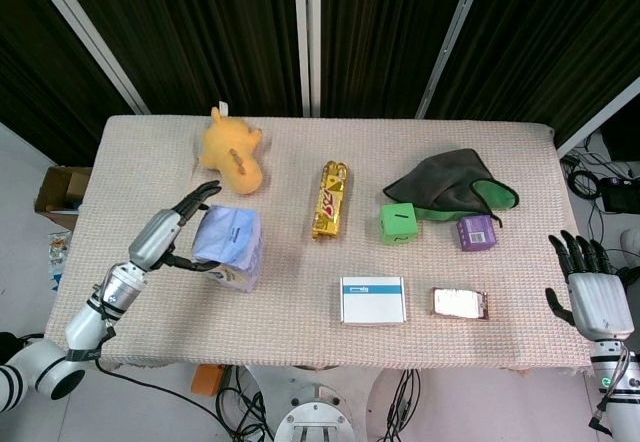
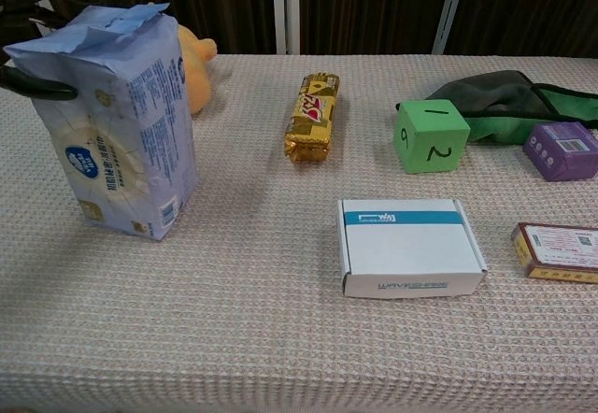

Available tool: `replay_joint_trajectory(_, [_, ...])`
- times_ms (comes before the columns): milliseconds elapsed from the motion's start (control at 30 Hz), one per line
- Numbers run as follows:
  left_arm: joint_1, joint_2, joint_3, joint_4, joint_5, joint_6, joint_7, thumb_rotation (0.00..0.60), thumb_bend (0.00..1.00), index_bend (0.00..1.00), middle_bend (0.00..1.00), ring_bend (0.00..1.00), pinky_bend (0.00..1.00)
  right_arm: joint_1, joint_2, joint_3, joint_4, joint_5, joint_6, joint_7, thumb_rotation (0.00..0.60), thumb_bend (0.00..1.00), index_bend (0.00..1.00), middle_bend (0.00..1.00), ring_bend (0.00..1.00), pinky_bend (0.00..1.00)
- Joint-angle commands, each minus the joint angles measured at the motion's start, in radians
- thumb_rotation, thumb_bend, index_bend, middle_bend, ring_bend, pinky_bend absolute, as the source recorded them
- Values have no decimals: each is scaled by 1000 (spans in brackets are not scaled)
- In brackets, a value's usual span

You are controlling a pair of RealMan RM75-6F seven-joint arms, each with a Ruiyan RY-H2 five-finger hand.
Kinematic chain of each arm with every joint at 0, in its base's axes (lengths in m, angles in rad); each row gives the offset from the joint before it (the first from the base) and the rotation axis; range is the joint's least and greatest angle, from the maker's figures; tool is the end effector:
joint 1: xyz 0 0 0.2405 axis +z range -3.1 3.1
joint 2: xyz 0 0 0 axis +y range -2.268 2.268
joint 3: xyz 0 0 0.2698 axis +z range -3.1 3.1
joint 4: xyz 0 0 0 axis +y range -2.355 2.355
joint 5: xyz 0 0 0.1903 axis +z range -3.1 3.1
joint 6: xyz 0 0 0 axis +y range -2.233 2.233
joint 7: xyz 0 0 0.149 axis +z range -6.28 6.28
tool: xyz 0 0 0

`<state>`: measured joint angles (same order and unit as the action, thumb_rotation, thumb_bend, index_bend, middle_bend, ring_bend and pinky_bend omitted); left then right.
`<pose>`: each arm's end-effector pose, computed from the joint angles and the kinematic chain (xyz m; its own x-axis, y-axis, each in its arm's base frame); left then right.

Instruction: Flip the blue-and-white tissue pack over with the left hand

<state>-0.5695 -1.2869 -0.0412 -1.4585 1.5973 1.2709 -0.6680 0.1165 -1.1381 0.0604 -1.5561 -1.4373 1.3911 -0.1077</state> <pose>-0.2081 0.3135 0.1043 -0.1146 0.3281 0.9377 0.8835 -0.3978 0.2472 -0.3318 -0.1980 0.1748 0.5138 -0.0719 0.8549 -0.8561 0.0210 0.5163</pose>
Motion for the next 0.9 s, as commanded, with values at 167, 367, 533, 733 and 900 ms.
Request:
replay_joint_trajectory(167, [14, 256, 5, -228, 3, -37, 464, 600, 66, 0, 0, 47, 210, 0, 3, 14, 7, 11, 7, 23, 600, 283, 0, 0, 0, 0])
replay_joint_trajectory(367, [16, 339, -19, -467, -62, -67, 1003, 600, 11, 0, 0, 45, 205, -1, -13, 7, 28, 10, -1, 34, 600, 284, 0, 0, 0, 0])
replay_joint_trajectory(533, [-11, 339, -24, -607, -109, -126, 1322, 600, 4, 0, 0, 23, 192, -4, -13, 7, 37, 12, 2, 43, 600, 283, 0, 0, 0, 0])
replay_joint_trajectory(733, [-88, 294, -80, -686, -287, -208, 1513, 600, 0, 0, 0, 13, 187, -6, -16, 8, 44, 12, 3, 50, 600, 284, 0, 0, 0, 0])
replay_joint_trajectory(900, [-164, 277, -109, -702, -452, -272, 1576, 600, 0, 0, 0, 13, 187, -6, -19, 8, 58, 20, -6, 63, 600, 284, 0, 0, 0, 0])
